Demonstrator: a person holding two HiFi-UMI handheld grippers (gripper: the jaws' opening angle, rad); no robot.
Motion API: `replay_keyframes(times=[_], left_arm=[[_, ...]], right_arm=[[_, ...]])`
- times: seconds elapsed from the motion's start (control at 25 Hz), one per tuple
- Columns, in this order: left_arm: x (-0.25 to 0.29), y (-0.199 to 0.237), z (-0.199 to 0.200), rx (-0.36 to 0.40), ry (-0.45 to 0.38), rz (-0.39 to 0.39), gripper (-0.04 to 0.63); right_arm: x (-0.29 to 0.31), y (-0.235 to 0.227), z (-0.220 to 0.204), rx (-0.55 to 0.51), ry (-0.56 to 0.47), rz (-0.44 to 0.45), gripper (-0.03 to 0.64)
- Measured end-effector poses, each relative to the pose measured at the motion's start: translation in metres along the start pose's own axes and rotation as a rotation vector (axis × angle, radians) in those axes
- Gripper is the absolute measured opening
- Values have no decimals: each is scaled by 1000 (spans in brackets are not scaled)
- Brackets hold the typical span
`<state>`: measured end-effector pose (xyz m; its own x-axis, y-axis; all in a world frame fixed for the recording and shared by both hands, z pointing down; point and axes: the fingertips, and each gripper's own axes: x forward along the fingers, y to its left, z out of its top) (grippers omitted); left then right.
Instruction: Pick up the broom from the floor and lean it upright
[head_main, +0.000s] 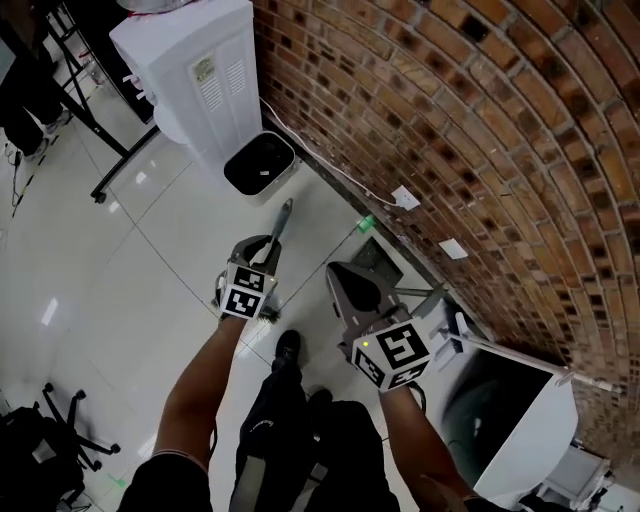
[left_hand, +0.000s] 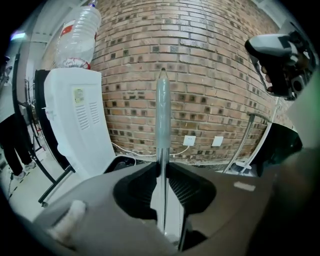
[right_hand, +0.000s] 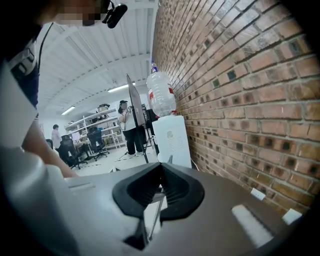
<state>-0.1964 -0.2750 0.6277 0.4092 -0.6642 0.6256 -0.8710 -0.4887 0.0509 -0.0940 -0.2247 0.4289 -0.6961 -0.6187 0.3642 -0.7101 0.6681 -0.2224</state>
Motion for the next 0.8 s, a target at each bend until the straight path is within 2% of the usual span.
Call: replay_keyframes(times=[0.16,0.36,0.6,0.8], left_arm=[[0,5,17,-3,-2,16,77],[13,14,57,-22,-5,53,76],[43,5,101,-56,5,102,76],[92,-5,135,-62,30,114,75]], right_arm=[[-7,-15,36,-19,-22,-51,6],[-15,-54,68,3,-46,-95,6],[-21,-110,89,28,-72,-84,6],[-25,-156,102,23,-73,-80,6]])
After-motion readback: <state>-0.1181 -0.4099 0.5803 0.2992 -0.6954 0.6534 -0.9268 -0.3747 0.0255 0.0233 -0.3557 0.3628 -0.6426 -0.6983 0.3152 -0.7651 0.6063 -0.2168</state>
